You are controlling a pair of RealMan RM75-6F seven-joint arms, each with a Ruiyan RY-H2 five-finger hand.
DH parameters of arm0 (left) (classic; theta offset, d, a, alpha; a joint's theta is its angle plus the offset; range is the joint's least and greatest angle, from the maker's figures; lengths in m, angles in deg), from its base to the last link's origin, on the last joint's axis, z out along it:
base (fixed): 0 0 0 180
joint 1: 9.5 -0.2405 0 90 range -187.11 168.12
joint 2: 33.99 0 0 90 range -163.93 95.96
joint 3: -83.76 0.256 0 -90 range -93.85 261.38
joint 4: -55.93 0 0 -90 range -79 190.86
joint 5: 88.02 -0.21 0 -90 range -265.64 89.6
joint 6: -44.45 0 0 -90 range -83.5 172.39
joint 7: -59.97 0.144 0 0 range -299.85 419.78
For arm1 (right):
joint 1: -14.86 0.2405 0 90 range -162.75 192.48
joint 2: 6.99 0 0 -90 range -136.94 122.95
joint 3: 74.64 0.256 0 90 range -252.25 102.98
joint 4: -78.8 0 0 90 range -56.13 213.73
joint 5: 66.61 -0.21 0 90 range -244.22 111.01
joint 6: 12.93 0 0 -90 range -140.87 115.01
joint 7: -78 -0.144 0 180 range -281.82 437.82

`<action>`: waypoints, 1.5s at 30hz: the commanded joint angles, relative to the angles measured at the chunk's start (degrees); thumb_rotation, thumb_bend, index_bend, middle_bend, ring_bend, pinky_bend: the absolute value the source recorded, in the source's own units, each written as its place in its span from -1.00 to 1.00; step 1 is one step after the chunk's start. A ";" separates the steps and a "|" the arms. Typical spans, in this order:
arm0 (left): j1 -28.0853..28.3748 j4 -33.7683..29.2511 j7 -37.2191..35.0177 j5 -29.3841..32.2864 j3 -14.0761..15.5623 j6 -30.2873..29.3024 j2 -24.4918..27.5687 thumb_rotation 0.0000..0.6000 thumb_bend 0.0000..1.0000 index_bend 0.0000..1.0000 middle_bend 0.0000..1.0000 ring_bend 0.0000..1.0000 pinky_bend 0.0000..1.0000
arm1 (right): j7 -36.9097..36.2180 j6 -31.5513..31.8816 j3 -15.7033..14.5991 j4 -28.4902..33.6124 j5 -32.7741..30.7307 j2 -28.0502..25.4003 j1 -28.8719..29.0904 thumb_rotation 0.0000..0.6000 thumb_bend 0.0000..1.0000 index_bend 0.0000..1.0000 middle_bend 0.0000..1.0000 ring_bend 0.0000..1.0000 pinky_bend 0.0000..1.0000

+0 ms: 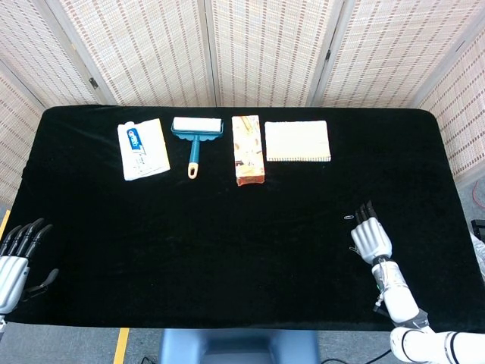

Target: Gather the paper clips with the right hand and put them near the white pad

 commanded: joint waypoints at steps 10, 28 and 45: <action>-0.13 0.30 -0.68 -0.10 -0.01 -0.23 0.15 1.00 -0.22 -1.00 -1.00 -1.00 -1.00 | 1.66 1.54 -0.21 1.81 -2.24 -0.41 1.61 1.00 -0.09 0.76 -0.74 -0.96 -1.00; 0.16 0.01 0.11 -0.06 0.03 0.52 -0.04 1.00 -0.22 -1.00 -1.00 -1.00 -1.00 | -6.27 6.34 2.78 5.88 3.16 -5.29 1.13 1.00 -0.09 0.76 -0.73 -0.97 -1.00; 0.28 0.54 -1.92 0.59 -0.18 0.96 0.53 1.00 -0.22 -1.00 -1.00 -1.00 -1.00 | -11.89 -5.16 12.75 -14.73 -6.29 7.42 10.24 1.00 -0.09 0.76 -0.73 -0.96 -1.00</action>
